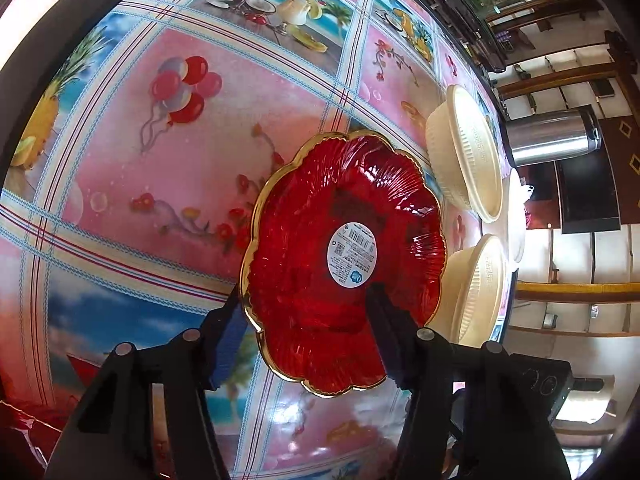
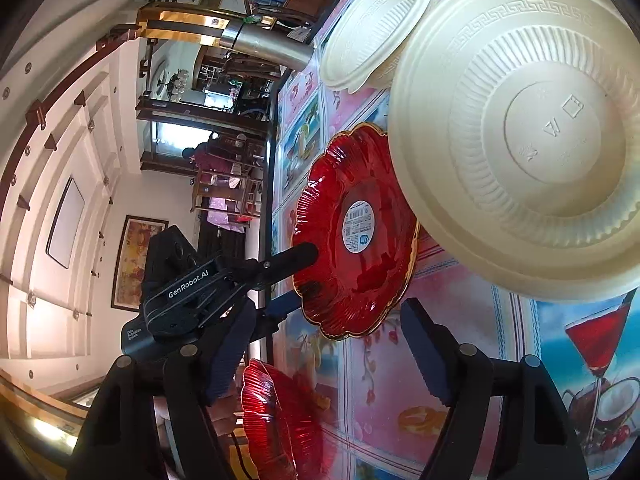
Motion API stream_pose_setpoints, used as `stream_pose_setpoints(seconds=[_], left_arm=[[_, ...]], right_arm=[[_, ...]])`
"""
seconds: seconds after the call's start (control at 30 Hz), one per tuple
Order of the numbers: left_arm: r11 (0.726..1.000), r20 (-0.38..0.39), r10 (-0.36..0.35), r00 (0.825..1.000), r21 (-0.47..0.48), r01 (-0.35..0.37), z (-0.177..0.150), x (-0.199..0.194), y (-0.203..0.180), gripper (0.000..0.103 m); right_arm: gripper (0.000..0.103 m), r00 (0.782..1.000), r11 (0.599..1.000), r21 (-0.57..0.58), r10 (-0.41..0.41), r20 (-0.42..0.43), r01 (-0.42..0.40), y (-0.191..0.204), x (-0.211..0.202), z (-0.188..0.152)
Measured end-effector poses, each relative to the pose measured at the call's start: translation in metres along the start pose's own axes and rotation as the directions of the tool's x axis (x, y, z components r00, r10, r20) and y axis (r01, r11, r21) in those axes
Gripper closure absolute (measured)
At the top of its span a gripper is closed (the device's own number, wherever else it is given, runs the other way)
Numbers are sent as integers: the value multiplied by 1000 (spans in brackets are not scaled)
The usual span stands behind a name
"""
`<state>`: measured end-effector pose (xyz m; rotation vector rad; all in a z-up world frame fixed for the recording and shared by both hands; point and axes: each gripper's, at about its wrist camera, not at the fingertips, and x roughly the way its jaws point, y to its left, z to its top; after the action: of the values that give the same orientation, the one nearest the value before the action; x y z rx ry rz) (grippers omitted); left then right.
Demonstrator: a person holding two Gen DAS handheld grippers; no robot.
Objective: Organize plates and bowls
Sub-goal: 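Lift the small red plate off the tablecloth with the left tool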
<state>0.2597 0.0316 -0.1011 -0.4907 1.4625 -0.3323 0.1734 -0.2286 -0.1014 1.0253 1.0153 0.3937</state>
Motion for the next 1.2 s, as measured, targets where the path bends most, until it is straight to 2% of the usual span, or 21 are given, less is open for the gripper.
stream_pose_setpoints(seconds=[0.2,0.23,0.3,0.37,0.43,0.5,0.57,0.6,0.63,0.8,1.0,1.2], left_arm=[[1000,43,10,999,-26,-9,1,-10,8,52],[1000,45,13,999,-25,-12,1,-9,8,54],[1000,36,23,999,-22,-22,1,-6,9,66],[999,42,45,998,-25,-44,2,-6,11,75],[998,48,53,997,-32,-52,2,-6,14,81],[997,53,69,996,-38,-67,1,-6,18,93],[997,58,72,996,-41,-70,-1,-7,20,95],[997,60,71,996,-42,-69,-1,-7,21,95],[997,64,72,995,-41,-70,-2,-7,20,95],[995,81,100,992,-37,-98,-6,-10,16,95],[995,132,93,987,-40,-89,-17,-32,16,95],[997,248,71,966,-34,-65,-47,-76,16,95]], right_arm=[[33,1000,1000,29,-11,21,10,-9,5,3],[35,999,999,31,-19,32,18,-9,4,4],[38,998,999,33,-39,54,38,-11,5,5],[45,997,998,38,-53,62,51,-12,6,9],[58,996,997,39,-67,61,65,-14,10,10],[69,993,994,49,-99,60,97,-19,13,12],[80,991,991,66,-121,53,117,-23,16,14],[90,990,990,73,-129,52,125,-25,17,15],[92,990,989,76,-132,53,128,-26,18,17],[93,982,985,23,-172,74,171,-12,20,15],[93,985,987,-6,-159,68,159,-5,21,13],[93,988,986,-116,-104,111,116,22,15,3]])
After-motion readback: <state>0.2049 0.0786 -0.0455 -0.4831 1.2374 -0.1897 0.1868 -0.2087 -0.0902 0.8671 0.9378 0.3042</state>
